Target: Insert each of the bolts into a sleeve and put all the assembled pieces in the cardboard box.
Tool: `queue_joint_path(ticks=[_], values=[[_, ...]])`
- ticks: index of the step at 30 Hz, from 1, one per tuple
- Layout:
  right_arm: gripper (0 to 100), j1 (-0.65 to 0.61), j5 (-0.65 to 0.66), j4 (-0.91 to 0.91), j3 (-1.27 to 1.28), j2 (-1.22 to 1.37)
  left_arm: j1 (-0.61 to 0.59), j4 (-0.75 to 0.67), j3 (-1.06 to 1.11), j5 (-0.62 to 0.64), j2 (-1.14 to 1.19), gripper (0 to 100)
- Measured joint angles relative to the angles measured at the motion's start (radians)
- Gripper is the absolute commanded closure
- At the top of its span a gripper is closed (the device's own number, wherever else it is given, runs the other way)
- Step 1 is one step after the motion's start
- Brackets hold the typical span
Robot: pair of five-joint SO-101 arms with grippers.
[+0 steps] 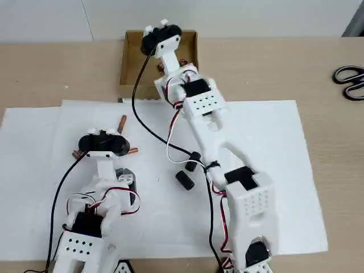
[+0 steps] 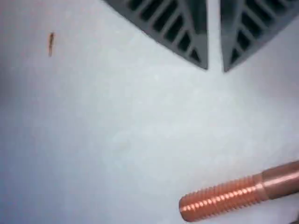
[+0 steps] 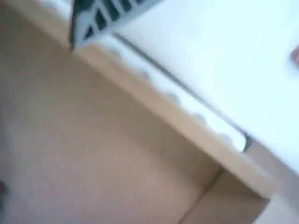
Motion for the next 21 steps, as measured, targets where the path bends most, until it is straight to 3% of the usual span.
queue_joint_path(ticks=[4, 9, 17, 21], values=[[99.5, -0.005, -0.052, 0.163, 0.0, -0.063, 0.0, 0.0, 0.0, 0.0, 0.0, 99], [99.5, -0.018, -0.13, 0.417, 0.0, -0.118, 0.0, 0.0, 0.0, 0.0, 0.0, 99], [99.5, -0.02, -0.359, 0.747, -0.002, -0.155, 0.0, 0.0, 0.0, 0.0, 0.0, 99], [99.5, -0.02, -0.446, 0.841, -0.002, -0.155, 0.0, 0.0, 0.0, 0.0, 0.0, 99]])
